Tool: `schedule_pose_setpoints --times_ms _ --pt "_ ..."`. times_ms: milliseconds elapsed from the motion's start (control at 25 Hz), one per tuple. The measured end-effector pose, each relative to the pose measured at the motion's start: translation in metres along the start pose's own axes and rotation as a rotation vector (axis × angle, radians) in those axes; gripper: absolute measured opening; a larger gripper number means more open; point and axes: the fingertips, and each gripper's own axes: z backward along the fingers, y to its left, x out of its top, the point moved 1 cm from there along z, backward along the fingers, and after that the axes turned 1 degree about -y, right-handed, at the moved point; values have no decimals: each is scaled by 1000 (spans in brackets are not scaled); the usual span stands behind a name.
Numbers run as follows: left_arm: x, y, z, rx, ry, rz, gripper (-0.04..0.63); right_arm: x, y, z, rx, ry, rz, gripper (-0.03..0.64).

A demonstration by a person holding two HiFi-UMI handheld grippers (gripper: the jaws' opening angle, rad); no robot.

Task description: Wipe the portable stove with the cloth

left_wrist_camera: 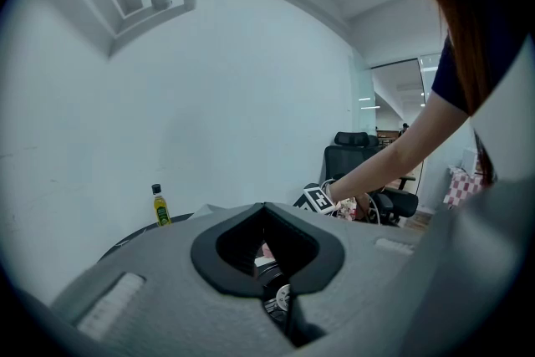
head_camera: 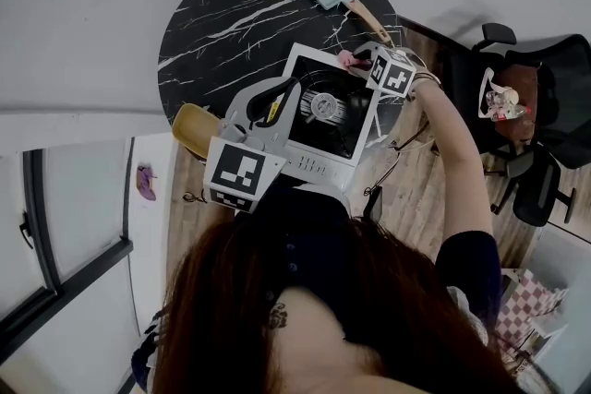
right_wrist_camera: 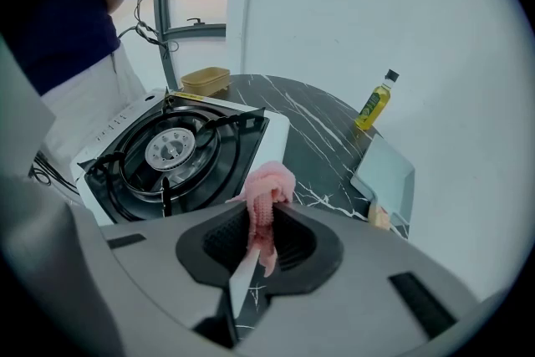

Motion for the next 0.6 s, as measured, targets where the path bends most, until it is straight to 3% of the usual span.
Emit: schedule_pose_setpoints --times_ms 600 --pt "-2 -4 -1 -13 9 6 12 -14 3 8 -2 14 -20 60"
